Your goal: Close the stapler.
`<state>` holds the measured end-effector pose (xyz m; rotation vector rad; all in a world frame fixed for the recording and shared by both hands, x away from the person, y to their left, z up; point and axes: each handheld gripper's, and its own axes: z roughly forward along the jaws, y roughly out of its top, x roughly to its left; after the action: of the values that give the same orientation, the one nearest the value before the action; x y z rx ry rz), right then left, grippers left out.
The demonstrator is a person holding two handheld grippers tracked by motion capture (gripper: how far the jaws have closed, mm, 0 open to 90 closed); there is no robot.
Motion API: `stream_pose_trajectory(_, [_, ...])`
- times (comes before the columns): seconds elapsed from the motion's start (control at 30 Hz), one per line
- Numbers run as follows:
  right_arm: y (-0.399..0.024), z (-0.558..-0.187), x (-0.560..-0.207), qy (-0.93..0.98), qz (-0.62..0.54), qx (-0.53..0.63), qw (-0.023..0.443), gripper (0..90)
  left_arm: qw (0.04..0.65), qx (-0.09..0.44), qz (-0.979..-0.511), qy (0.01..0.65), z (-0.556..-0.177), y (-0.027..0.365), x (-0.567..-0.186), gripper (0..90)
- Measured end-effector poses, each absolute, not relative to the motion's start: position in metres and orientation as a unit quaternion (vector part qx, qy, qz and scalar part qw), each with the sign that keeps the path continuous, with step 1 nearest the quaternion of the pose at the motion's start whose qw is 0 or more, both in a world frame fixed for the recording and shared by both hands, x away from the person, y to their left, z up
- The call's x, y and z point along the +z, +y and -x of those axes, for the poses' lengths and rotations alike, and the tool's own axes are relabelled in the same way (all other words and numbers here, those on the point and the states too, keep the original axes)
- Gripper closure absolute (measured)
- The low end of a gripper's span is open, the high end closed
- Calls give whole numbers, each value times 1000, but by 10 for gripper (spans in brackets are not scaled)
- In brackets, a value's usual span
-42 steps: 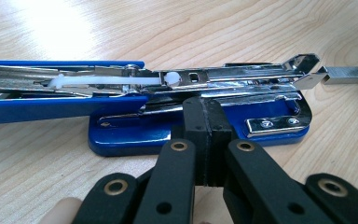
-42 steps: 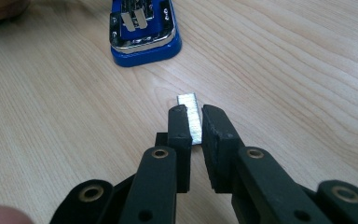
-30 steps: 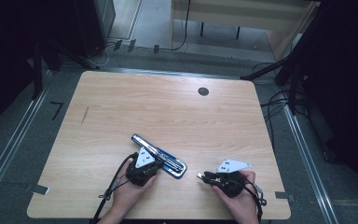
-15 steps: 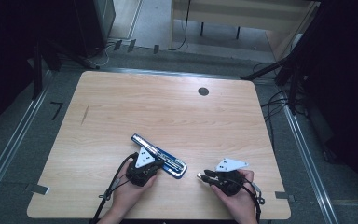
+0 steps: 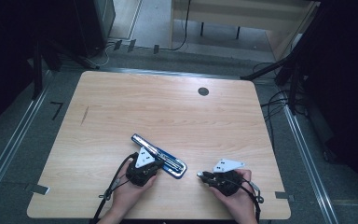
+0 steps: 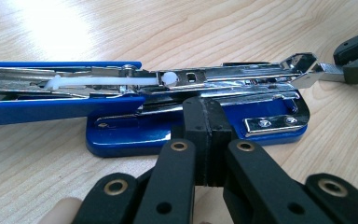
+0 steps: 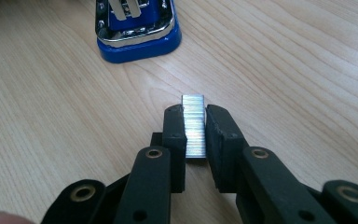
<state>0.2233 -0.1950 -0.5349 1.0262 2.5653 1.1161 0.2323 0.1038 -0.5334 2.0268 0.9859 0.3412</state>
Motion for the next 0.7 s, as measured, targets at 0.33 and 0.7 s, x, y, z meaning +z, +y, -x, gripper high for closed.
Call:
stream_pose_trajectory(0.33, [-191, -219, -524, 851, -341, 392, 76, 795, 418, 137, -808, 392, -232, 104, -533, 900])
stream_pose_trajectory(0.7, [-181, -221, -505, 854, -328, 396, 80, 795, 417, 138, -808, 393, -232, 103, -533, 900])
